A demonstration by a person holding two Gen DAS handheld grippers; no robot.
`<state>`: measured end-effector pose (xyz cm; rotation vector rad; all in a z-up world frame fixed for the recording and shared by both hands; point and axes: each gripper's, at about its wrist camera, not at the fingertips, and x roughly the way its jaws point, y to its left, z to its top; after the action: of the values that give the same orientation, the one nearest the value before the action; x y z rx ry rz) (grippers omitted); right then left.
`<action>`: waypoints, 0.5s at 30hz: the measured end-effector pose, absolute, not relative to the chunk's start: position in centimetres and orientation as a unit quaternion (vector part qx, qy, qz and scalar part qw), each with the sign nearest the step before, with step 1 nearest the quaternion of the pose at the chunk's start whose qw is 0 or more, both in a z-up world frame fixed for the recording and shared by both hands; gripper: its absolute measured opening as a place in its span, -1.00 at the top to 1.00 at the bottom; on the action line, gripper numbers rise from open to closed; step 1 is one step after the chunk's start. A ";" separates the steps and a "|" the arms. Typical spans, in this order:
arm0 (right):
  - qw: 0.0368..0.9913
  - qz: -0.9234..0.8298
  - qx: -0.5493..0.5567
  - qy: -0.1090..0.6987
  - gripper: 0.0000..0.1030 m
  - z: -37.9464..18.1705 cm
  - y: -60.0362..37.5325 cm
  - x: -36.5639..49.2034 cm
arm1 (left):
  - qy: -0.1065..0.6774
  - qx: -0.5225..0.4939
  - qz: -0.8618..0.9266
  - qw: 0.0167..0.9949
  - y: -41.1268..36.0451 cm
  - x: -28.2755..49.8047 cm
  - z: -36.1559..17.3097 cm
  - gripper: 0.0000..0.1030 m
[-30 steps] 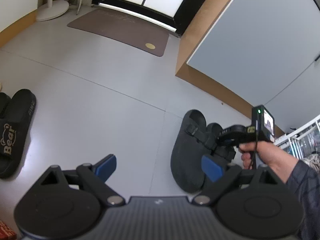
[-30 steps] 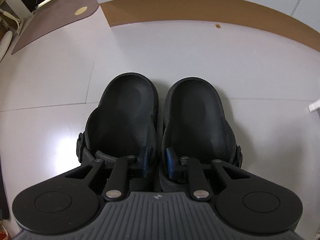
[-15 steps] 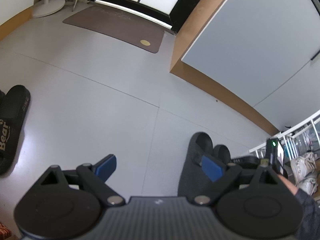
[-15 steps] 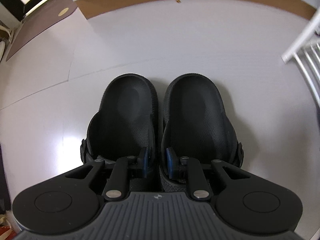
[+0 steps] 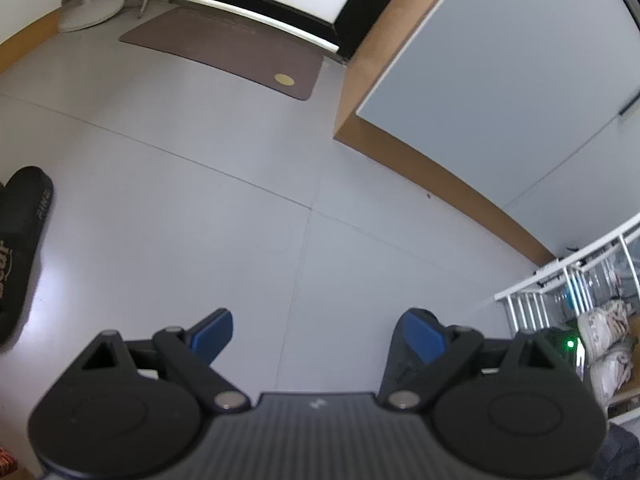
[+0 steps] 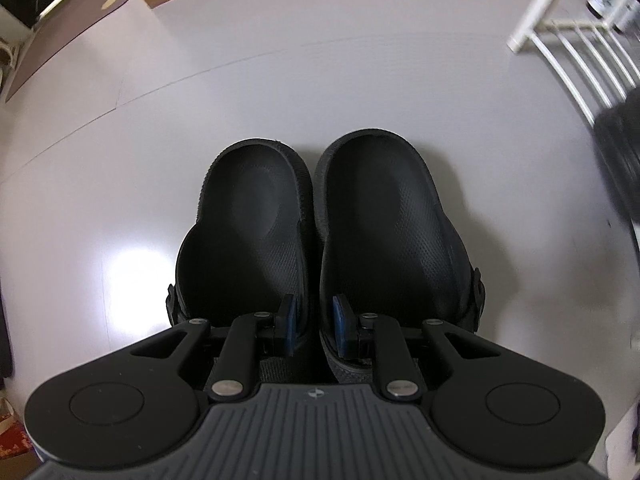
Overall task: Organize scattered shoes
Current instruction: 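Lift the black clogs with the right gripper and carry toward the rack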
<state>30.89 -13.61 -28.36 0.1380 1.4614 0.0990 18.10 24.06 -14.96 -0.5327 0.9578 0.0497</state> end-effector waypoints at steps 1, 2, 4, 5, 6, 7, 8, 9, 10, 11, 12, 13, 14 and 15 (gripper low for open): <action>0.741 0.040 0.068 0.667 0.60 -28.3 -14.0 30.4 | 0.456 -0.253 0.022 0.853 23.9 18.1 -15.0 -0.82; 0.741 0.035 0.072 0.666 0.60 -28.2 -14.4 29.9 | 0.456 -0.253 0.020 0.853 23.7 18.2 -15.0 -0.82; 0.739 0.022 0.077 0.669 0.60 -28.0 -15.3 29.0 | 0.456 -0.253 0.018 0.853 23.4 18.3 -15.0 -0.82; 0.738 0.018 0.079 0.670 0.60 -28.1 -15.3 29.0 | 0.456 -0.252 0.016 0.853 23.3 18.3 -15.0 -0.82; 0.735 0.009 0.084 0.673 0.60 -28.1 -15.9 28.7 | 0.456 -0.252 0.015 0.853 23.2 18.4 -15.0 -0.82; 0.733 -0.003 0.093 0.674 0.60 -28.0 -16.7 28.5 | 0.456 -0.251 0.014 0.853 23.0 18.4 -15.0 -0.82; 0.733 -0.006 0.094 0.674 0.60 -28.0 -16.9 28.4 | 0.457 -0.251 0.013 0.853 22.9 18.5 -15.0 -0.82; 0.732 -0.012 0.097 0.674 0.61 -28.0 -17.4 28.2 | 0.458 -0.251 0.012 0.853 22.8 18.5 -15.1 -0.82; 0.733 -0.016 0.099 0.673 0.61 -27.9 -18.1 27.9 | 0.459 -0.250 0.011 0.852 22.6 18.6 -15.1 -0.82; 0.732 -0.018 0.101 0.673 0.61 -27.7 -18.8 27.5 | 0.460 -0.249 0.010 0.852 22.5 18.7 -15.2 -0.82; 0.732 -0.021 0.104 0.673 0.61 -27.5 -19.5 27.1 | 0.462 -0.249 0.009 0.851 22.3 18.8 -15.3 -0.82; 0.731 -0.024 0.106 0.674 0.61 -27.6 -19.9 27.1 | 0.464 -0.249 0.007 0.850 22.1 18.9 -15.4 -0.82; 0.732 -0.021 0.103 0.673 0.60 -27.6 -19.9 27.1 | 0.465 -0.251 0.006 0.849 22.0 18.9 -15.5 -0.82; 0.733 -0.017 0.099 0.672 0.57 -27.7 -20.0 27.2 | 0.467 -0.251 0.002 0.848 21.8 19.0 -15.6 -0.82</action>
<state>27.20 -19.96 -27.67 0.2182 1.4784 -0.0376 19.01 21.75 -15.65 -0.5291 0.9852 0.0046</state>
